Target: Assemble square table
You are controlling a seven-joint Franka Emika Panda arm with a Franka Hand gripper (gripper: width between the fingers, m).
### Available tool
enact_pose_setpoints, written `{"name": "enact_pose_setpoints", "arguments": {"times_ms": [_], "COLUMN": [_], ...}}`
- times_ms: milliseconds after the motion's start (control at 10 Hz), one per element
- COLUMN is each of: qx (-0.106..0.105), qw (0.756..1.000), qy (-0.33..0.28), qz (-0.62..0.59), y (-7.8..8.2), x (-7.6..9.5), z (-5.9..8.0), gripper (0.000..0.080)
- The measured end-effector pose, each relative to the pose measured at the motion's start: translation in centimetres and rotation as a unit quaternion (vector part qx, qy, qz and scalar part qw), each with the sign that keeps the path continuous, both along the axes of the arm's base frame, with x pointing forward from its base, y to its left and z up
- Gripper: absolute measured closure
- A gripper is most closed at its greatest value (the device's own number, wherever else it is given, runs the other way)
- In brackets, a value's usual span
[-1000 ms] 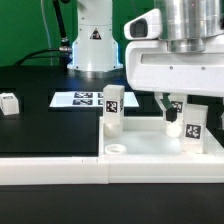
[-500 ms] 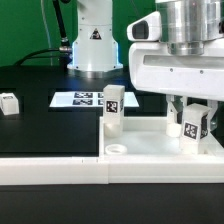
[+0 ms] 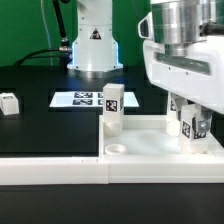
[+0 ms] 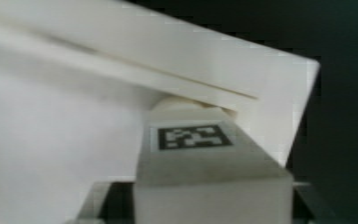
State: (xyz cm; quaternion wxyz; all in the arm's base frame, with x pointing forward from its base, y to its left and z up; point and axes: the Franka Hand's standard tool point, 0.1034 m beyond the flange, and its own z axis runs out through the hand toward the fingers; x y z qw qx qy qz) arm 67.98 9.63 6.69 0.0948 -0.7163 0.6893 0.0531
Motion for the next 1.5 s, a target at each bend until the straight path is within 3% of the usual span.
{"name": "enact_pose_setpoints", "arguments": {"times_ms": [100, 200, 600, 700, 800, 900, 1000, 1100, 1300, 1500], "qx": [0.019, 0.025, 0.023, 0.024, 0.024, 0.024, 0.024, 0.022, 0.016, 0.016], "qw": [0.997, 0.992, 0.981, 0.98, 0.98, 0.98, 0.98, 0.985, 0.991, 0.992], "qy": [0.013, 0.025, 0.041, 0.043, 0.043, 0.043, 0.042, 0.029, 0.008, -0.01], "qz": [-0.069, -0.121, -0.19, -0.195, -0.194, -0.194, -0.192, -0.171, -0.13, -0.123], "y": [0.2, 0.3, 0.3, 0.3, 0.3, 0.3, 0.3, -0.4, -3.3, -5.2], "x": [0.0, -0.1, -0.1, -0.1, -0.2, -0.2, -0.1, -0.1, -0.7, 0.2], "z": [0.0, 0.0, 0.0, -0.1, -0.2, -0.2, -0.2, 0.4, 2.8, 4.6], "gripper": [0.0506, 0.0506, 0.0506, 0.0414, 0.0414, 0.0234, 0.0176, 0.0176, 0.0151, 0.015]}}
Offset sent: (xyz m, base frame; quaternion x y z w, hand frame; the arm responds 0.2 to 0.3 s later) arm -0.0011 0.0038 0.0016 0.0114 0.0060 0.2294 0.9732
